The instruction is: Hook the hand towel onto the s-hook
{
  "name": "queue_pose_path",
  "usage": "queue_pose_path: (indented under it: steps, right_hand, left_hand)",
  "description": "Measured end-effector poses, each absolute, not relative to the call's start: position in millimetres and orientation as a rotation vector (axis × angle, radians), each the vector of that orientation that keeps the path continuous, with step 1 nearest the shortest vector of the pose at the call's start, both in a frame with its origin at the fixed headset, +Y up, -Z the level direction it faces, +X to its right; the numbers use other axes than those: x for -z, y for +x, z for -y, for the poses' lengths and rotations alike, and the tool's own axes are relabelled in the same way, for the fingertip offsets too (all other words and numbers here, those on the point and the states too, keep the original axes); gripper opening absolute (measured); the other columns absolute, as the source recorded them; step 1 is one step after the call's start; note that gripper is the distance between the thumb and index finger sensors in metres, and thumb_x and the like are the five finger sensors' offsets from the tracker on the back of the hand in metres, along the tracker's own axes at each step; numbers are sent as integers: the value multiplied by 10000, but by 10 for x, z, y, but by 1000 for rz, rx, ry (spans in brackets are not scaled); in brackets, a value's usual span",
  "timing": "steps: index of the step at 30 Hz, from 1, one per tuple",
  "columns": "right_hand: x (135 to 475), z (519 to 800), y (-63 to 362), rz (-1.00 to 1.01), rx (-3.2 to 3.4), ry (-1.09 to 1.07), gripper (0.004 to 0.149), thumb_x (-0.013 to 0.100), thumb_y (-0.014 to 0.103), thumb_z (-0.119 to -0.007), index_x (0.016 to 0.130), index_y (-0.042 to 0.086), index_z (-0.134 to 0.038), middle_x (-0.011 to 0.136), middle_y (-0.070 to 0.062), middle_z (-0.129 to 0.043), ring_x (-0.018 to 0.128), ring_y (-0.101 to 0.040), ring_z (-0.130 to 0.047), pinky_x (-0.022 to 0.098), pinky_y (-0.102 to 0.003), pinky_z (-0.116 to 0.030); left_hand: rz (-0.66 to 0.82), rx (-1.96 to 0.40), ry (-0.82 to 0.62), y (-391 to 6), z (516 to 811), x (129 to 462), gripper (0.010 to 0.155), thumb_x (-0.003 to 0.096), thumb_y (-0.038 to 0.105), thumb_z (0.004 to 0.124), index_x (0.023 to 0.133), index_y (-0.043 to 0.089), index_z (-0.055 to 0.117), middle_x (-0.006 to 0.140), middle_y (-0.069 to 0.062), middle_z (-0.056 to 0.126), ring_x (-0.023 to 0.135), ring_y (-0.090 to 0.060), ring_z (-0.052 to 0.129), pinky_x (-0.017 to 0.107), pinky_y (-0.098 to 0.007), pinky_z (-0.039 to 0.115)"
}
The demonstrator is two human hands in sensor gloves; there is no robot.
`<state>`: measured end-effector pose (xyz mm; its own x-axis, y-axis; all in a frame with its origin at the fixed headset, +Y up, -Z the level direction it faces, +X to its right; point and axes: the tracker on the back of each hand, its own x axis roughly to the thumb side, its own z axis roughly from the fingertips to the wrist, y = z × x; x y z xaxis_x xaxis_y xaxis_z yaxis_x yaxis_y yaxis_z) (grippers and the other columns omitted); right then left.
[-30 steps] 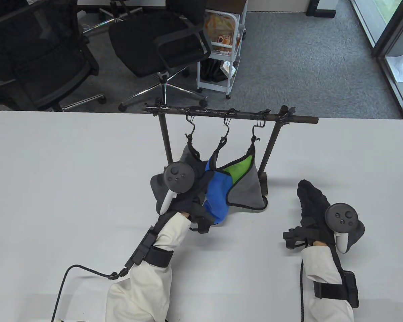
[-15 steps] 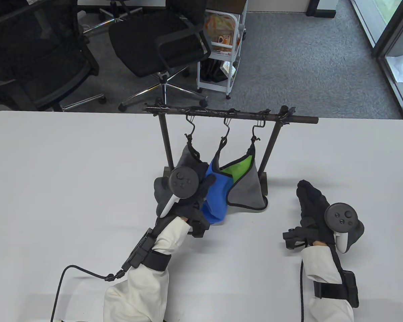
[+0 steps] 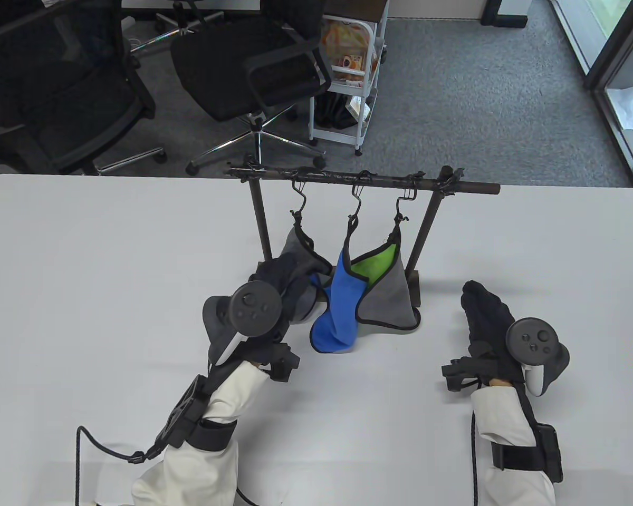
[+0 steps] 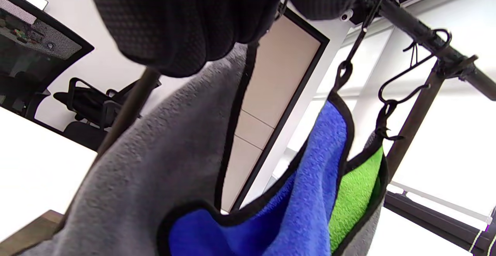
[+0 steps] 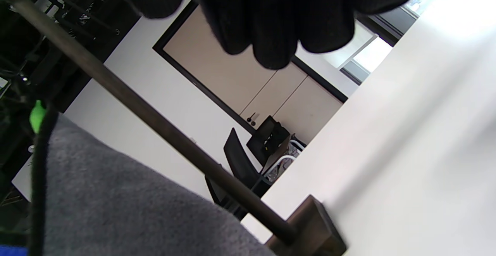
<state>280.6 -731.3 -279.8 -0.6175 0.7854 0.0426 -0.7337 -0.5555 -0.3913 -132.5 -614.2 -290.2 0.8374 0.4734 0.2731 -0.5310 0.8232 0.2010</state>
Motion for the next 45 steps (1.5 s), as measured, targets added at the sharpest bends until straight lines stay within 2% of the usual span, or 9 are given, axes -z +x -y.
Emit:
queue_pose_path:
  steps: [9, 21, 29, 31, 36, 41, 45]
  right_hand:
    - [2795, 7237, 2693, 485, -2233, -110, 538, 592, 386, -630, 1006, 50, -700, 933, -266, -769, 875, -490, -671, 661, -671, -512]
    - [2786, 7180, 2602, 510, -2367, -62, 528, 590, 385, -635, 1007, 69, -707, 946, -250, -774, 901, -470, -670, 682, -656, -508]
    - [2762, 7073, 2448, 558, -2505, 21, 526, 589, 384, -637, 1016, 84, -698, 971, -238, -760, 931, -461, -650, 702, -650, -486]
    - [2751, 7045, 2401, 580, -2550, 42, 528, 591, 385, -633, 1025, 90, -687, 986, -234, -747, 952, -458, -626, 716, -648, -465]
    - [2715, 6998, 2276, 657, -2705, 85, 539, 595, 393, -622, 1067, 132, -622, 1066, -195, -670, 1050, -424, -473, 750, -637, -365]
    - [2682, 6975, 2165, 703, -2784, 125, 562, 599, 400, -612, 1105, 164, -544, 1155, -165, -531, 1100, -371, -252, 758, -621, -207]
    - [2660, 6957, 2115, 765, -2871, 164, 598, 601, 429, -585, 1135, 192, -456, 1203, -143, -401, 1093, -342, -120, 741, -609, -112]
  left_hand:
    - [175, -471, 309, -1588, 6464, 2807, 553, 545, 426, 692, 1010, 142, 791, 953, -159, 872, 756, -305, 983, 453, -306, 922]
    - [83, -404, 216, -1835, 6890, 2969, 552, 547, 425, 683, 1008, 142, 790, 952, -159, 872, 756, -307, 982, 456, -308, 921]
    - [57, -272, 190, -1869, 7048, 3039, 572, 552, 429, 665, 1034, 136, 757, 979, -178, 841, 789, -333, 956, 486, -335, 909]
    - [64, -207, 185, -1864, 7068, 3044, 622, 554, 442, 653, 1089, 123, 677, 1025, -210, 782, 843, -383, 899, 541, -377, 878]
    - [100, -104, 208, -1840, 7068, 3029, 774, 553, 506, 620, 1188, 122, 400, 1184, -280, 474, 1015, -583, 549, 715, -574, 659]
    - [133, -50, 210, -1826, 7080, 3011, 874, 548, 585, 567, 1191, 136, 183, 1215, -298, 236, 1045, -641, 311, 749, -691, 478]
    - [159, -1, 198, -1807, 7102, 3010, 905, 543, 623, 533, 1181, 151, 98, 1208, -306, 118, 1051, -633, 182, 753, -737, 368]
